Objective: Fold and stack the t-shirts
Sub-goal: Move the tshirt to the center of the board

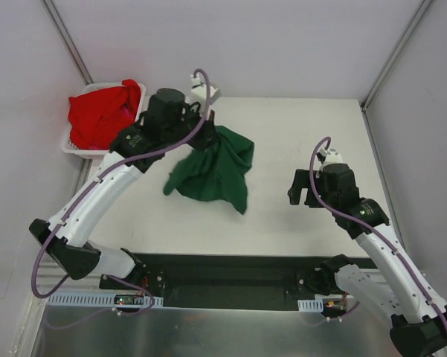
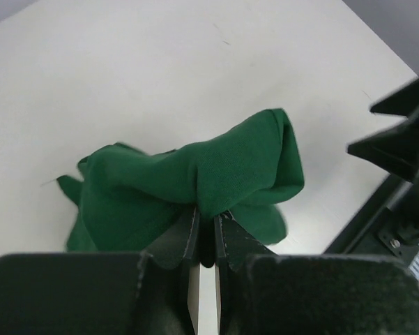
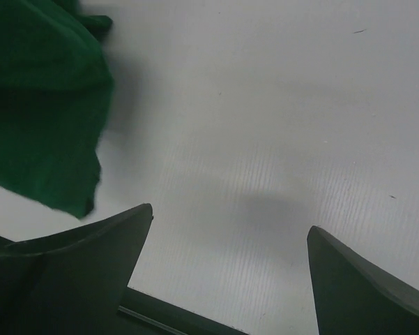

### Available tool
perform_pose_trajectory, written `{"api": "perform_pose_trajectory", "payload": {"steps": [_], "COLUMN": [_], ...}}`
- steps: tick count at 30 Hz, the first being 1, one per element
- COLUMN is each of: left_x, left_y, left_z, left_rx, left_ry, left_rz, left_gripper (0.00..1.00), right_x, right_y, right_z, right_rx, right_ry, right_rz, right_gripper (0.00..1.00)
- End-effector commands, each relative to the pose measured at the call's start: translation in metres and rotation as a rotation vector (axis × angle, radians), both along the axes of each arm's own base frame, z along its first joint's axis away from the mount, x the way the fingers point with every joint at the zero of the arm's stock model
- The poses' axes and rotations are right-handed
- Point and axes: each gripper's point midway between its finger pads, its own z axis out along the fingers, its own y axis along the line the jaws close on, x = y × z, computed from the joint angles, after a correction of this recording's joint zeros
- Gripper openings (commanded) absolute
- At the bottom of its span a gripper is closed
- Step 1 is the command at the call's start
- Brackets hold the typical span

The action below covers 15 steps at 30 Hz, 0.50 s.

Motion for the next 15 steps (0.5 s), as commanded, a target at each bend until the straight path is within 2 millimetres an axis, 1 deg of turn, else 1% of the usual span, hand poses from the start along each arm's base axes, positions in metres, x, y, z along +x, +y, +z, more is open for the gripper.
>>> {"api": "perform_pose_trajectory", "payload": {"steps": [1, 2, 3, 4, 5, 6, 7, 8, 9, 10, 11, 13, 14, 15], "left_x": [-0.018, -0.024, -0.024, -0.025, -0.024, -0.025, -0.021, -0.020, -0.019, -0.018, -0.017, -0.019, -0.019, -0.020], "left_y": [-0.056, -0.071, -0.075, -0.079, -0.085, -0.086, -0.083, -0.079, -0.077, -0.075, -0.071, -0.069, -0.064, -0.063], "left_z": [-0.009, -0.025, -0.036, -0.044, -0.050, -0.062, -0.068, -0.079, -0.081, -0.083, -0.093, -0.099, -0.109, -0.113], "left_rx": [0.005, 0.032, 0.048, 0.057, 0.056, 0.068, 0.082, 0.104, 0.110, 0.118, 0.141, 0.145, 0.168, 0.166], "left_ry": [0.025, 0.050, 0.066, 0.077, 0.079, 0.087, 0.084, 0.092, 0.088, 0.081, 0.086, 0.091, 0.100, 0.105], "left_rz": [-0.080, -0.107, -0.101, -0.107, -0.112, -0.108, -0.083, -0.068, -0.058, -0.048, -0.036, -0.035, -0.017, -0.015], "left_gripper": [0.00, 0.00, 0.05, 0.14, 0.39, 0.58, 0.82, 0.93, 0.99, 0.99, 0.99, 0.99, 0.99, 0.99], "right_x": [0.006, 0.005, 0.005, 0.005, 0.004, 0.003, 0.003, 0.003, 0.003, 0.002, 0.002, 0.003, 0.002, 0.003], "right_y": [-0.015, -0.016, -0.015, -0.016, -0.016, -0.017, -0.017, -0.017, -0.017, -0.017, -0.017, -0.017, -0.017, -0.017], "right_z": [0.031, 0.032, 0.034, 0.034, 0.034, 0.035, 0.035, 0.035, 0.035, 0.036, 0.035, 0.036, 0.036, 0.037], "right_rx": [-0.016, -0.018, -0.017, -0.017, -0.018, -0.018, -0.017, -0.019, -0.020, -0.020, -0.020, -0.020, -0.018, -0.019], "right_ry": [-0.087, -0.087, -0.089, -0.090, -0.087, -0.087, -0.089, -0.088, -0.090, -0.090, -0.088, -0.090, -0.092, -0.094], "right_rz": [-0.075, -0.077, -0.076, -0.078, -0.077, -0.077, -0.075, -0.076, -0.076, -0.074, -0.075, -0.076, -0.073, -0.074], "right_gripper": [0.96, 0.96, 0.96, 0.96, 0.96, 0.96, 0.96, 0.96, 0.96, 0.96, 0.96, 0.96, 0.96, 0.96]}}
